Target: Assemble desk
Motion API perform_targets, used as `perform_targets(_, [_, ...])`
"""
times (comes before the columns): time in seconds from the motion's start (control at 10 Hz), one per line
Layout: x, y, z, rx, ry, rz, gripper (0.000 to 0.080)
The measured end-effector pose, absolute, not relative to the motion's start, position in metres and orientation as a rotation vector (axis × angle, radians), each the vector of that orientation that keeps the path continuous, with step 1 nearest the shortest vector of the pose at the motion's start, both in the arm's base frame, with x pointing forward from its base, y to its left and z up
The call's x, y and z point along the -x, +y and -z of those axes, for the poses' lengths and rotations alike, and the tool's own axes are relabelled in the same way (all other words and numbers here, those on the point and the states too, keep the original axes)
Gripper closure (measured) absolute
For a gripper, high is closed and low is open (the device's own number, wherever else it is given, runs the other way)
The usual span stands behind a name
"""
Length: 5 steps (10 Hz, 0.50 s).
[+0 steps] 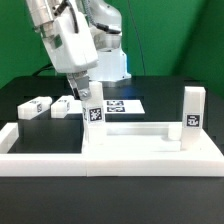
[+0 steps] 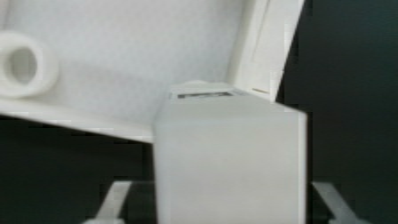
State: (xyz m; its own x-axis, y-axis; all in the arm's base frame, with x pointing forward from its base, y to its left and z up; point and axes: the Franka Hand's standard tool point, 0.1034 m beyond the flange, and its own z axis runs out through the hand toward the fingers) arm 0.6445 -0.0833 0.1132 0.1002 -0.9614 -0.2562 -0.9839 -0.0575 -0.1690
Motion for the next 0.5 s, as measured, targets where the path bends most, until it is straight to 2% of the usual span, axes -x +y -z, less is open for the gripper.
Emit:
perform_targets(0.1, [-0.6443, -0.0822, -0.1133, 2.045, 1.968, -0.122, 0.0506])
perform_targets(0.2, [-0.6442, -0.0823, -0.1129, 2.046, 1.968, -0.121, 0.0425])
perform_targets(0.3, [-0.6442, -0.0818, -0.1127, 2.074, 1.937, -0.116, 0.0287])
perform_targets(0.4, [-0.6443, -0.0806, -0.1129, 2.109, 1.902, -0.108, 0.0287])
perform_targets(0.5, [-0.6448, -0.0759, -0.1139, 2.318, 1.676, -0.066, 0.0194])
